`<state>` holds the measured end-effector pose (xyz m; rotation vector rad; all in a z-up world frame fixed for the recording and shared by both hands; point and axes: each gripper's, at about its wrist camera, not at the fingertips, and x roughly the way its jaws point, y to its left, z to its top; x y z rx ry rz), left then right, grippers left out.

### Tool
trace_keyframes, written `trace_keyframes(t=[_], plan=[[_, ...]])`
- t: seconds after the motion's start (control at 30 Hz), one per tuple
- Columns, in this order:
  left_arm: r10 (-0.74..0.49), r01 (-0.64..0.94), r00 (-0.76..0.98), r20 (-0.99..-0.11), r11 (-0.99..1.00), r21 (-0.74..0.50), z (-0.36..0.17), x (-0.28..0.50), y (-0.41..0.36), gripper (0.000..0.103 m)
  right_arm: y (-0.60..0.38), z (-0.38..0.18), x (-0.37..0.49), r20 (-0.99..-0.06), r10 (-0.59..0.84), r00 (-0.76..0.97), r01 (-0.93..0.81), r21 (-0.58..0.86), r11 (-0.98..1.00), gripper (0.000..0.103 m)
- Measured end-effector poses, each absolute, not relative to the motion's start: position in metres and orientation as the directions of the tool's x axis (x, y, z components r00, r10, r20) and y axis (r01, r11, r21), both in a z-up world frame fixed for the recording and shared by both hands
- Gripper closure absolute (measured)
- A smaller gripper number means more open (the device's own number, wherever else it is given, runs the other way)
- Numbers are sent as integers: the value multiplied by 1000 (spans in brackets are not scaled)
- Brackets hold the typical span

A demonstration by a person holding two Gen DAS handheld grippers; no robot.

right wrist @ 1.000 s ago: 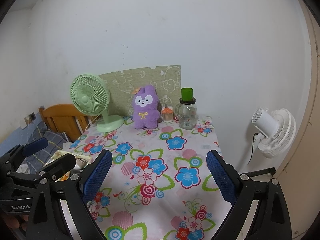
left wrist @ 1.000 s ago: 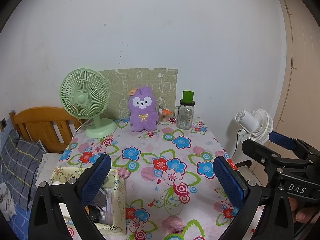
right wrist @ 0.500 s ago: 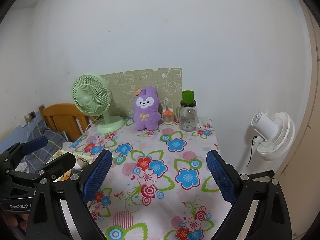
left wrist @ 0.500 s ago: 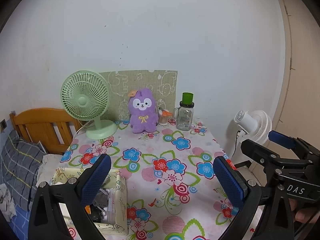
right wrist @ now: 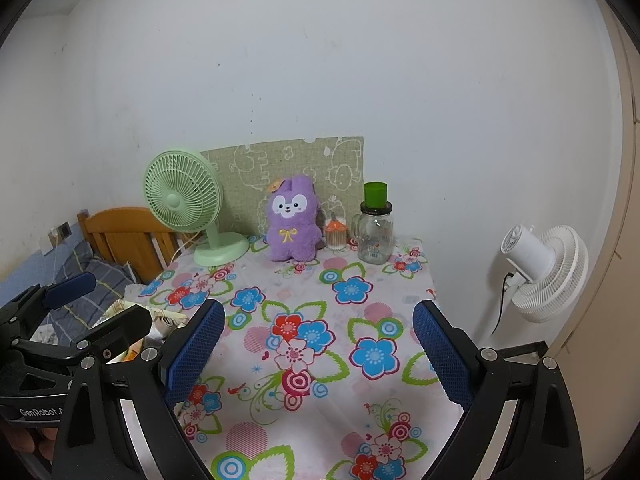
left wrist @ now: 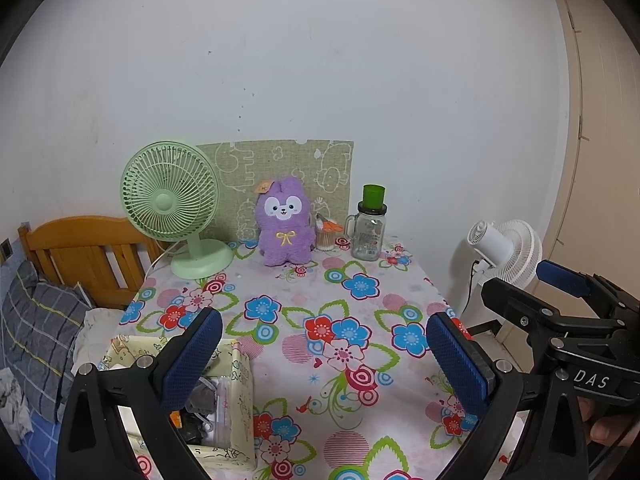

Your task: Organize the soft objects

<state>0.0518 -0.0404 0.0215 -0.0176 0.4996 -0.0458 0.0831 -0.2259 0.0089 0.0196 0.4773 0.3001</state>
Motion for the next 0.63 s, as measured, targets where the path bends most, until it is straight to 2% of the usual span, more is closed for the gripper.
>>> trace_keyframes(t=[0.63], plan=[[-46, 42, 880, -473, 999, -20, 20, 50, -44, 0, -226, 9, 82, -451, 286, 845, -277, 89, 957, 6]])
